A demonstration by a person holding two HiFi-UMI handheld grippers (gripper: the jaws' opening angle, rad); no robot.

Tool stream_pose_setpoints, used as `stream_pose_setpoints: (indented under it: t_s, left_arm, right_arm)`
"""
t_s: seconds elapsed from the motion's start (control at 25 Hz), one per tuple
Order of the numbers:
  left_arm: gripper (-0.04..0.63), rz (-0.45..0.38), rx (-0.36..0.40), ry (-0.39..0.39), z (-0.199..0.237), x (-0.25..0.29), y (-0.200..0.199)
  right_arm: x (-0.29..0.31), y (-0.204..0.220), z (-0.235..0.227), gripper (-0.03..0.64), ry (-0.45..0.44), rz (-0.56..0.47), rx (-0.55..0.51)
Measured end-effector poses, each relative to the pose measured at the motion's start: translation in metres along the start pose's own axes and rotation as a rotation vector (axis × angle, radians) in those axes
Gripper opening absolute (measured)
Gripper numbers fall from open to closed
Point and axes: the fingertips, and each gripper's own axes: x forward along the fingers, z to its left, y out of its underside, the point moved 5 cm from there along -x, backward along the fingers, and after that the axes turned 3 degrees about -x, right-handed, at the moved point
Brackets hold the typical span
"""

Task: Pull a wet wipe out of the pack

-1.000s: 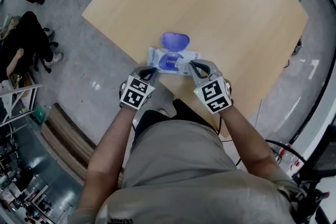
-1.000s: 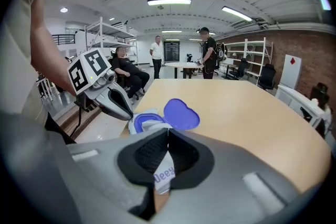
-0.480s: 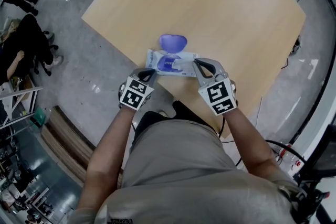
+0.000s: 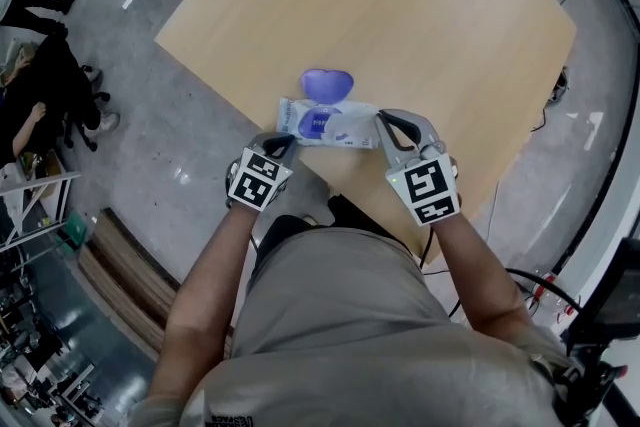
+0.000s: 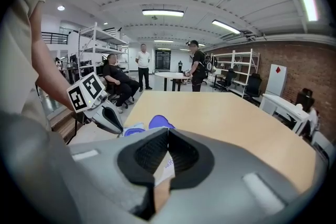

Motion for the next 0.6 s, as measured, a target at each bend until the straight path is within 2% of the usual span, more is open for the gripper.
stream_pose_setpoints:
  t_s: [0.6]
  left_arm:
    - [0.006,-0.028,0.027,0.006,-0.003,-0.026,0.004]
  right_arm:
    - [-0.046,-0.044,-0.001,0.003,0.108,-0.055,-0.019]
